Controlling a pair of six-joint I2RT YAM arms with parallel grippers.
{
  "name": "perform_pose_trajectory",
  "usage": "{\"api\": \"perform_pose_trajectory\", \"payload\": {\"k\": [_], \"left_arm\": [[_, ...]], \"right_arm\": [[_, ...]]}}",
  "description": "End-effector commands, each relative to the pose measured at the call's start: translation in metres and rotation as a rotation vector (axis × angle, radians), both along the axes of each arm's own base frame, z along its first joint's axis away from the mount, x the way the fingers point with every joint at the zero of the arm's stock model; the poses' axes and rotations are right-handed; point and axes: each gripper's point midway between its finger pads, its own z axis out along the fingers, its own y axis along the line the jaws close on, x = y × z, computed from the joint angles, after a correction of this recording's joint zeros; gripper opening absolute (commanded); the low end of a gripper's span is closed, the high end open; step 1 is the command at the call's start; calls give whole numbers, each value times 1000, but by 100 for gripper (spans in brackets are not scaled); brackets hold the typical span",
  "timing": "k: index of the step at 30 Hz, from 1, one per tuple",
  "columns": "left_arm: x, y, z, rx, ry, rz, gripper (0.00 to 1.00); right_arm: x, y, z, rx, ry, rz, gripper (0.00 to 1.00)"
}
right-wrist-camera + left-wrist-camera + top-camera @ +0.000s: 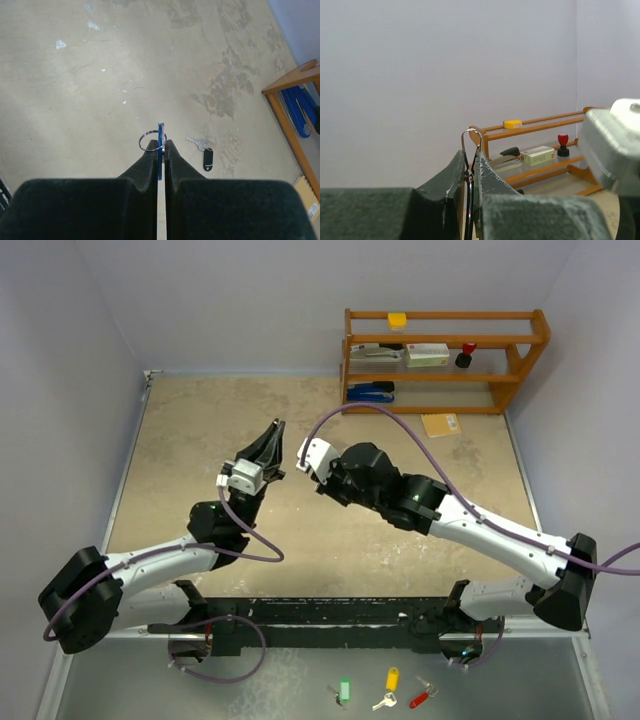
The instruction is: Remove the keys from the keyring
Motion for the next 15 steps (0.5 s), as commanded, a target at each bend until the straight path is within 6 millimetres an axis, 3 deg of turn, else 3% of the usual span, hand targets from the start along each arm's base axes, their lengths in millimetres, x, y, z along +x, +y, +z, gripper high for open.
{"api": "perform_pose_trajectory", "payload": {"k": [1,7,11,15], "left_arm": [[-9,15,23,-67,-55,19,0],[-6,22,-6,-40,39,40,0],[3,27,-42,-4,189,70,0],[10,32,-83,9,346,101,0]], "right_arm": [[12,-6,5,7,-29,-85,0],[50,-38,19,88,-77,-293,0],[70,-54,10,129,-35,-377,0],[82,-48,-7,140,0,-373,0]]}}
